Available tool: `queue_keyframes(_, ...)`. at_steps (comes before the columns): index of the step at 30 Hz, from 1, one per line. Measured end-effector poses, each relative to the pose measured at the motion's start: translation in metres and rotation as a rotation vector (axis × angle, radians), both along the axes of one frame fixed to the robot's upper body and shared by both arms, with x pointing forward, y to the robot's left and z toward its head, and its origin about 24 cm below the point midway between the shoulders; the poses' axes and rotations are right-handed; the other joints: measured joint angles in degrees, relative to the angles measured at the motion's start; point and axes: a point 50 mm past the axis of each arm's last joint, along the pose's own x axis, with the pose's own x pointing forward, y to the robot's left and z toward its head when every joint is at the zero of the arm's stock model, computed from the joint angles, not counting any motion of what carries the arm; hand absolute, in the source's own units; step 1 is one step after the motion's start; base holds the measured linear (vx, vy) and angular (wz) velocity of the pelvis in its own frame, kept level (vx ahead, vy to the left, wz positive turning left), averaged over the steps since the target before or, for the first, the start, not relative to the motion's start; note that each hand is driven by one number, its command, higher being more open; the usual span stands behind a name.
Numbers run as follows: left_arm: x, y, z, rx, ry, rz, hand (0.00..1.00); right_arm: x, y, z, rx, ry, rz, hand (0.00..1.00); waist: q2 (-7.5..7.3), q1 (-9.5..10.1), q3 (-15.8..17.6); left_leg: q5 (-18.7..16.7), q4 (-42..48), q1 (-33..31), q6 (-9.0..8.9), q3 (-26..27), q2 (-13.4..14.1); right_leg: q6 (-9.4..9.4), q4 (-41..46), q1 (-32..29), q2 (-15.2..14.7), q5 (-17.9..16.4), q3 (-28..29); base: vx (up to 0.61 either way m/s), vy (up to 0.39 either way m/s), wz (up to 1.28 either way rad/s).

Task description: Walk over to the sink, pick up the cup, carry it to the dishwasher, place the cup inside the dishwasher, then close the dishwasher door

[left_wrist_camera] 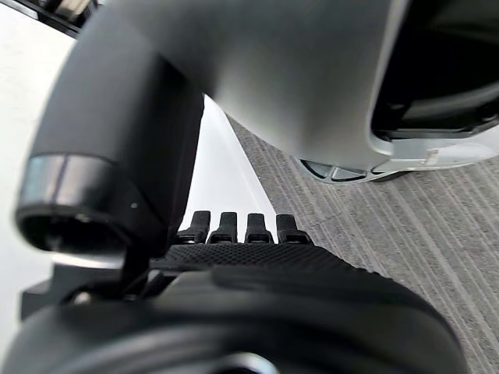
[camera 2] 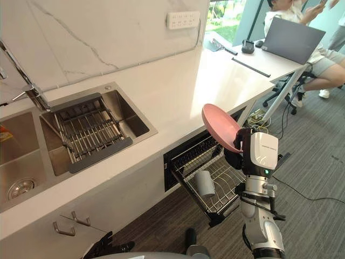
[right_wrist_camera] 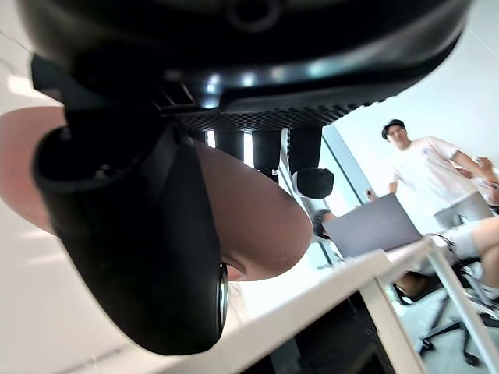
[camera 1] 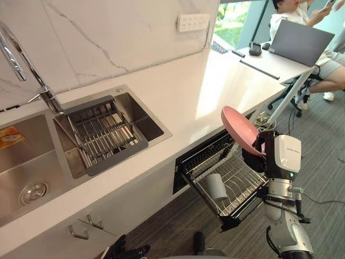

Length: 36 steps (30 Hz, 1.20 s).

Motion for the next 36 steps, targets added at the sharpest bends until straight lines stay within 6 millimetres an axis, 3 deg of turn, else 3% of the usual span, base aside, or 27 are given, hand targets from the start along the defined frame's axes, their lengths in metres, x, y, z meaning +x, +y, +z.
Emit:
queue_keyframes(1,0.004,0.0,0.001,0.0,-0.01,-0.003,1.0,0.003,-0.002,-0.002,0.001,0.006,-0.019,0.0,-0.33,0.15,0.47,-0.11,0.67,-0.88,-0.11,-0.04,0.06,-0.18,0.01,-0.61,0.0,0.14,-0.07,0.01,-0.022,0.04)
queue_keyframes(3,0.028,0.0,0.006,0.001,-0.076,-0.017,1.0,0.021,-0.008,-0.001,0.001,0.005,-0.089,0.0,0.07,0.79,4.82,-1.32,5.73,-6.13,-0.1,-1.1,1.38,-0.75,0.42,-3.82,0.14,2.0,-0.49,-0.02,-0.042,0.03)
queue_keyframes(6,0.052,-0.004,0.011,-0.014,-0.147,-0.024,1.0,0.044,-0.013,0.013,-0.008,-0.033,-0.119,0.0,1.69,1.18,9.74,-3.05,10.73,-11.07,0.24,-4.57,3.07,-0.66,2.19,-6.93,1.15,2.71,-0.62,-0.04,-0.055,-0.01)
queue_keyframes(8,0.07,-0.004,0.018,-0.02,-0.209,-0.009,1.0,0.065,-0.018,0.029,-0.003,-0.062,-0.139,0.0,2.51,1.43,13.63,-4.16,14.18,-14.52,0.38,-5.83,4.63,-0.92,4.63,-10.02,2.07,2.52,-0.61,-0.11,-0.052,-0.03)
queue_keyframes(12,0.101,-0.003,0.031,-0.016,-0.309,0.012,1.0,0.084,-0.032,0.065,0.002,-0.172,-0.174,0.0,2.58,1.8,18.72,-5.04,18.64,-20.15,0.98,-6.69,5.58,-1.36,8.5,-15.46,2.06,2.16,-0.56,-0.12,-0.025,0.0)
queue_keyframes(14,0.112,-0.004,0.037,-0.013,-0.346,0.003,1.0,0.09,-0.038,0.076,0.014,-0.198,-0.194,0.0,2.58,2.13,19.83,-5.35,20.8,-23.1,1.19,-6.95,5.98,-1.52,10.11,-18.28,1.91,2.06,-0.55,-0.14,0.001,0.02)
queue_keyframes(18,0.129,-0.01,0.045,-0.031,-0.402,-0.002,1.0,0.1,-0.035,0.075,0.068,-0.165,-0.195,0.0,2.54,3.26,20.04,-5.5,23.21,-27.02,1.33,-7.64,6.72,-2.76,12.74,-22.2,1.66,0.27,-1.49,-0.11,-0.021,0.05)
queue_keyframes(21,0.141,-0.018,0.053,-0.065,-0.457,0.009,1.0,0.105,-0.031,0.078,0.126,-0.161,-0.183,0.0,2.55,4.99,20.66,-5.68,23.43,-28.7,1.66,-7.42,8.38,-4.6,15.42,-24.14,0.33,-0.74,-7.33,-0.06,-0.067,-0.06)
queue_keyframes(23,0.147,-0.022,0.056,-0.078,-0.477,0.009,1.0,0.111,-0.028,0.084,0.151,-0.163,-0.169,0.0,2.75,5.3,20.78,-6.24,25.38,-29.92,0.77,-7.88,8.96,-4.93,18.89,-26.31,0.24,-2.52,-8.11,0.02,-0.069,-0.05)
queue_keyframes(28,0.149,-0.024,0.058,-0.089,-0.492,0.017,1.0,0.121,-0.022,0.093,0.201,-0.144,-0.155,0.0,2.75,5.28,20.78,-6.12,25.03,-30.57,0.57,-7.91,9.86,-4.89,20.77,-28.05,0.66,-3.28,-8.32,0.06,-0.071,-0.03)
queue_keyframes(36,0.151,-0.027,0.06,-0.098,-0.507,0.015,1.0,0.124,-0.026,0.08,0.289,-0.064,-0.197,0.0,2.78,5.92,20.76,-5.76,24.72,-30.63,0.29,-8.26,9.65,-4.85,22.62,-28.69,-0.27,-4.89,-9.19,0.02,-0.03,0.04)
